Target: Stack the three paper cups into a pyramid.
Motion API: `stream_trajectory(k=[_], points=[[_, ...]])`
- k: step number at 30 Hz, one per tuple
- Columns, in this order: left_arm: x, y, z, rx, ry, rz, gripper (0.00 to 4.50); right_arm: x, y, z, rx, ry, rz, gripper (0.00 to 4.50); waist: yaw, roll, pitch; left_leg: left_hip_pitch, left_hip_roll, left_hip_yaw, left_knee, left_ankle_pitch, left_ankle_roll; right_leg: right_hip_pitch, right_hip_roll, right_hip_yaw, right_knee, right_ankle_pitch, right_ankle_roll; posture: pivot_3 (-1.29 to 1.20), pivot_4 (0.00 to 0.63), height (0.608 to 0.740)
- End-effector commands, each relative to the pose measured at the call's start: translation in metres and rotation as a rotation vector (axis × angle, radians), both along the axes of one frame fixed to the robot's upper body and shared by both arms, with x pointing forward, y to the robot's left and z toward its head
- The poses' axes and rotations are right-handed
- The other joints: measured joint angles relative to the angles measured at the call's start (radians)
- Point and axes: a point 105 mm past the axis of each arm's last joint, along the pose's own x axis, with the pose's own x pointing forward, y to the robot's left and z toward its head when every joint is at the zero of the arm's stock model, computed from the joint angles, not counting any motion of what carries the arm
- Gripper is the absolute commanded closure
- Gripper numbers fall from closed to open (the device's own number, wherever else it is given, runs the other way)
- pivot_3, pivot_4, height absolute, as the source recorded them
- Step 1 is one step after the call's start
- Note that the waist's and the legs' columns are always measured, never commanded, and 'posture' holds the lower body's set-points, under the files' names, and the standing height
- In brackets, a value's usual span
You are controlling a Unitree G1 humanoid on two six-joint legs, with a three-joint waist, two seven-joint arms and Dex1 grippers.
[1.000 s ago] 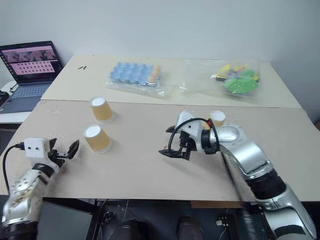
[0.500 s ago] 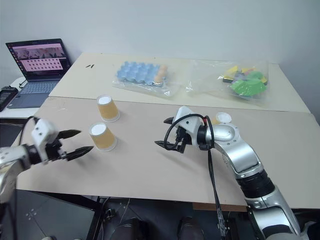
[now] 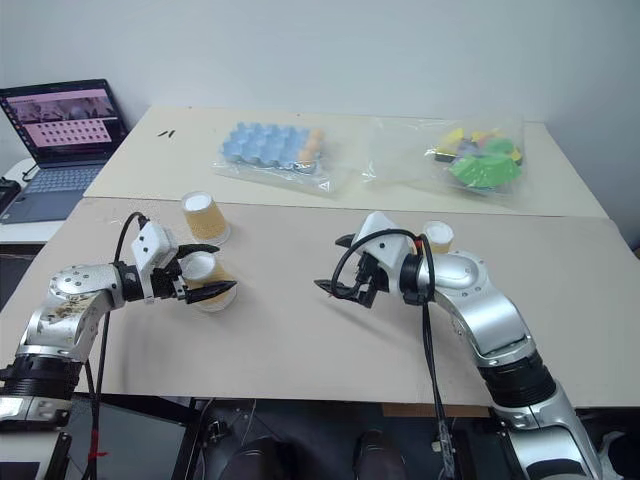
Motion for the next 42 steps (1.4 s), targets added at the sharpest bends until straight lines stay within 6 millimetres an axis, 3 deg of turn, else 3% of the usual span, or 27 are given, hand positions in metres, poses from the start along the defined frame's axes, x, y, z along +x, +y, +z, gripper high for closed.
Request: stream_trajectory(k=[1, 2, 5, 8, 10, 16, 22, 27, 31, 36, 38, 39, 41, 42], points=[[0.002, 0.001, 0.018, -0.026, -0.055, 0.001, 0.04, -0.001, 0.000, 0.016, 0.017, -0.063, -0.007, 0.00, 0.000, 0.000, 0.000, 0.000, 0.000, 0.000, 0.000, 0.000, 0.000, 0.000, 0.000, 0.000, 0.000, 0.000, 0.000, 0.00, 0.150, 0.733], [0.002, 0.001, 0.018, -0.027, -0.055, 0.003, 0.04, -0.001, 0.000, 0.017, 0.016, -0.065, -0.006, 0.00, 0.001, 0.000, 0.000, 0.000, 0.000, 0.000, 0.000, 0.000, 0.000, 0.000, 0.000, 0.000, 0.000, 0.000, 0.000, 0.00, 0.150, 0.733], [0.001, 0.001, 0.017, -0.031, -0.053, 0.003, 0.78, 0.001, 0.002, 0.019, 0.009, -0.079, -0.007, 0.00, 0.001, 0.000, 0.000, 0.000, 0.000, 0.000, 0.000, 0.000, 0.000, 0.000, 0.000, 0.000, 0.000, 0.000, 0.000, 0.00, 0.150, 0.733], [0.000, 0.002, 0.016, -0.036, -0.039, 0.009, 1.83, 0.001, 0.003, 0.024, 0.011, -0.089, -0.004, 0.00, 0.001, 0.000, 0.000, 0.000, 0.000, 0.000, 0.000, 0.000, 0.000, 0.000, 0.000, 0.000, 0.000, 0.000, 0.000, 0.00, 0.150, 0.733], [0.001, 0.003, 0.016, -0.037, -0.035, 0.019, 1.88, 0.001, 0.004, 0.025, 0.009, -0.091, 0.000, 0.00, 0.001, 0.000, 0.000, 0.000, 0.000, 0.000, 0.000, 0.000, 0.000, 0.000, 0.000, 0.000, 0.000, 0.000, 0.000, 0.00, 0.150, 0.733], [0.004, -0.017, 0.026, -0.083, -0.050, -0.016, 1.88, 0.003, 0.002, 0.028, 0.011, -0.102, -0.015, 0.00, 0.003, 0.000, 0.000, 0.000, 0.000, 0.000, 0.000, 0.000, 0.000, 0.000, 0.000, 0.000, 0.000, 0.000, 0.000, 0.00, 0.150, 0.733], [0.006, -0.089, 0.038, -0.132, -0.081, -0.218, 1.88, 0.015, -0.011, 0.050, 0.031, -0.191, -0.107, 0.00, 0.013, 0.000, 0.000, -0.002, -0.001, 0.000, 0.003, 0.000, 0.000, 0.002, 0.000, -0.002, 0.000, 0.000, 0.000, 0.00, 0.150, 0.733], [0.005, -0.138, 0.007, -0.025, -0.042, -0.363, 1.88, 0.019, -0.022, 0.067, 0.067, -0.236, -0.170, 0.00, 0.011, 0.000, 0.000, -0.001, -0.001, 0.002, 0.003, 0.000, 0.000, 0.003, 0.000, -0.002, 0.000, 0.000, 0.000, 0.00, 0.150, 0.733], [0.008, -0.165, -0.009, -0.031, 0.001, -0.421, 1.88, 0.016, -0.026, 0.069, 0.076, -0.241, -0.182, 0.00, 0.004, 0.000, 0.000, -0.001, -0.001, 0.002, 0.003, 0.000, 0.000, 0.003, 0.000, -0.002, 0.000, 0.000, 0.000, 0.00, 0.150, 0.733], [0.019, -0.173, -0.019, 0.006, -0.020, -0.414, 1.88, 0.011, -0.025, 0.069, 0.084, -0.234, -0.188, 0.00, 0.006, 0.000, 0.000, 0.002, -0.001, 0.000, 0.004, 0.000, 0.000, 0.006, 0.000, -0.002, 0.000, 0.000, 0.000, 0.00, 0.150, 0.733], [0.020, -0.173, -0.014, -0.007, -0.040, -0.421, 0.90, 0.011, -0.026, 0.068, 0.084, -0.232, -0.193, 0.00, 0.006, 0.000, 0.000, 0.002, -0.001, -0.002, 0.004, 0.000, 0.001, 0.006, 0.000, -0.001, 0.000, 0.000, 0.000, 0.00, 0.150, 0.733], [0.018, -0.173, -0.008, -0.022, -0.055, -0.436, 0.80, 0.011, -0.026, 0.067, 0.084, -0.229, -0.197, 0.00, 0.005, 0.000, 0.000, 0.002, -0.001, -0.003, 0.005, 0.000, 0.001, 0.006, 0.000, -0.001, 0.001, 0.000, 0.000, 0.00, 0.150, 0.733], [0.016, -0.172, 0.005, -0.046, -0.088, -0.443, 0.09, 0.012, -0.027, 0.064, 0.081, -0.221, -0.202, 0.00, 0.005, 0.000, 0.000, 0.001, -0.001, -0.003, 0.005, 0.000, 0.001, 0.004, 0.000, -0.001, 0.001, 0.000, 0.000, 0.00, 0.150, 0.733], [0.015, -0.169, 0.013, -0.057, -0.105, -0.440, 0.09, 0.013, -0.027, 0.064, 0.085, -0.217, -0.202, 0.00, 0.004, 0.000, 0.000, 0.000, -0.001, -0.003, 0.005, 0.000, 0.001, 0.004, 0.000, -0.001, 0.001, 0.000, 0.000, 0.00, 0.150, 0.733]])
